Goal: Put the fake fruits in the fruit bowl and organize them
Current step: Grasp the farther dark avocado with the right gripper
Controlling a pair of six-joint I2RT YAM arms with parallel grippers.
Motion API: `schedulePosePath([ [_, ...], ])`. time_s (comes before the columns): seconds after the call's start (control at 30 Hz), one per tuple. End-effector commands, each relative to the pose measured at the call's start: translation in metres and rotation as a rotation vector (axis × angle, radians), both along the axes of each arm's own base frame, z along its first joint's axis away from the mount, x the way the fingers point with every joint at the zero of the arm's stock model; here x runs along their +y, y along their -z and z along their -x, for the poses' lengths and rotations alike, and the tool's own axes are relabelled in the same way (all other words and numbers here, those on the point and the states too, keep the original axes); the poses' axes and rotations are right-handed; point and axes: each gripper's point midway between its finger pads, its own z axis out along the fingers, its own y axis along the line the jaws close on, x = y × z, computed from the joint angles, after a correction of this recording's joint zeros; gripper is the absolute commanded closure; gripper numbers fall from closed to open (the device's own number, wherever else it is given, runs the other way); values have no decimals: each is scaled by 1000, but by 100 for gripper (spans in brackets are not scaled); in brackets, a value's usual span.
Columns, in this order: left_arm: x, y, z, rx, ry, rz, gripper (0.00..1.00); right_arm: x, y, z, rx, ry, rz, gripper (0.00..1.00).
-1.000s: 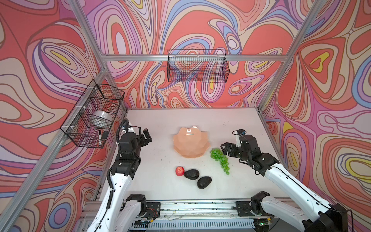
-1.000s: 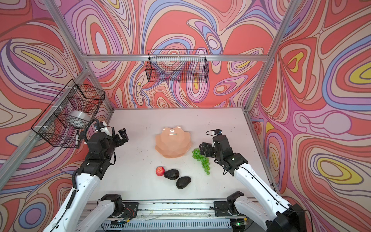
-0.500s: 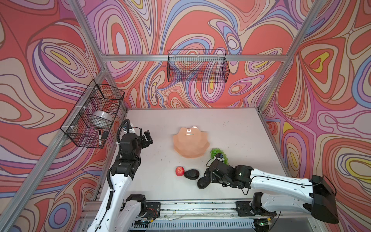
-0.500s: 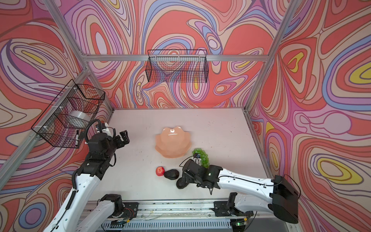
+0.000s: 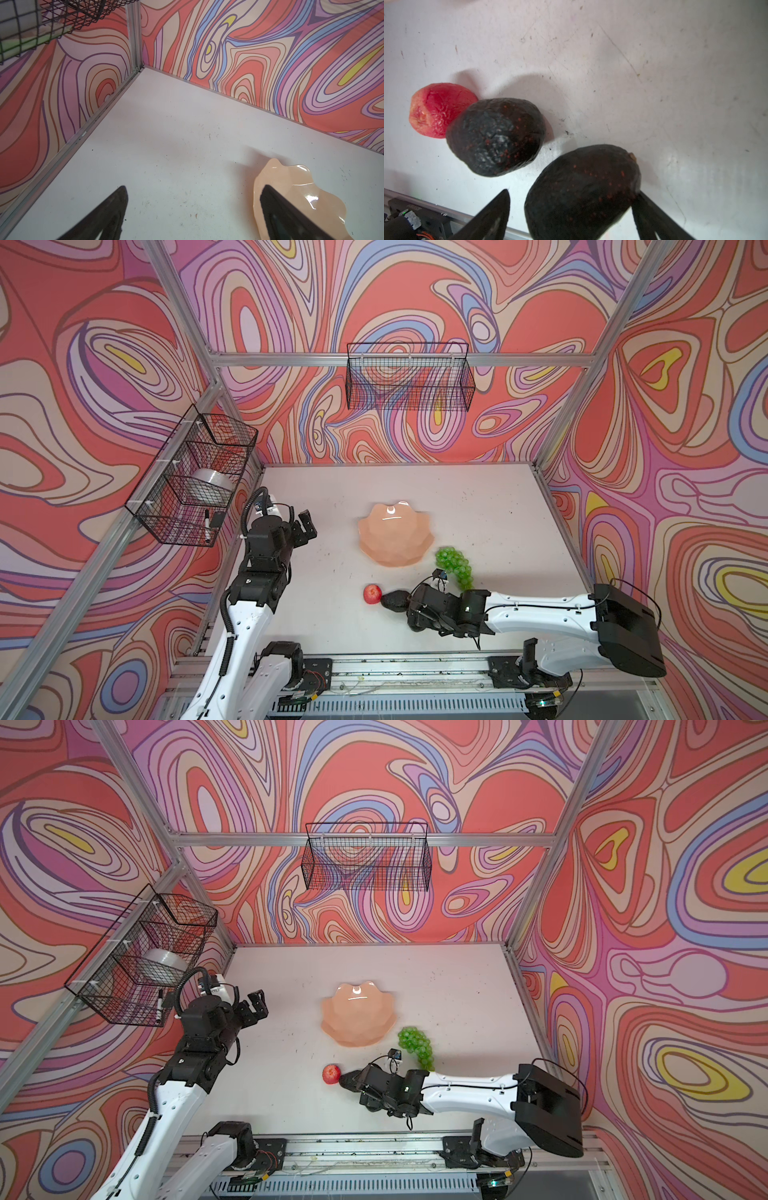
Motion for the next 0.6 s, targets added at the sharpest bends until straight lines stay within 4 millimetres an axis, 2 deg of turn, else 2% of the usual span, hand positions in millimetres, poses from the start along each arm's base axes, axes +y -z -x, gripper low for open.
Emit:
schedulePosePath([
  [0.0,0,-6,3,-11,7,2,0,2,0,-6,-18,52,-10,8],
  [0.17,0,-6,4,-14,6,5,0,-6,6,-10,-41,79,32,13],
  [0.4,0,0,6,15,8,3,0,-18,16,-12,-49,90,110,30],
  [0.47,0,1,6,15,7,3,0,-23,12,-13,-62,94,128,35],
  [0.57,1,2,7,20,1,1,0,-37,-6,-18,-113,110,152,40],
])
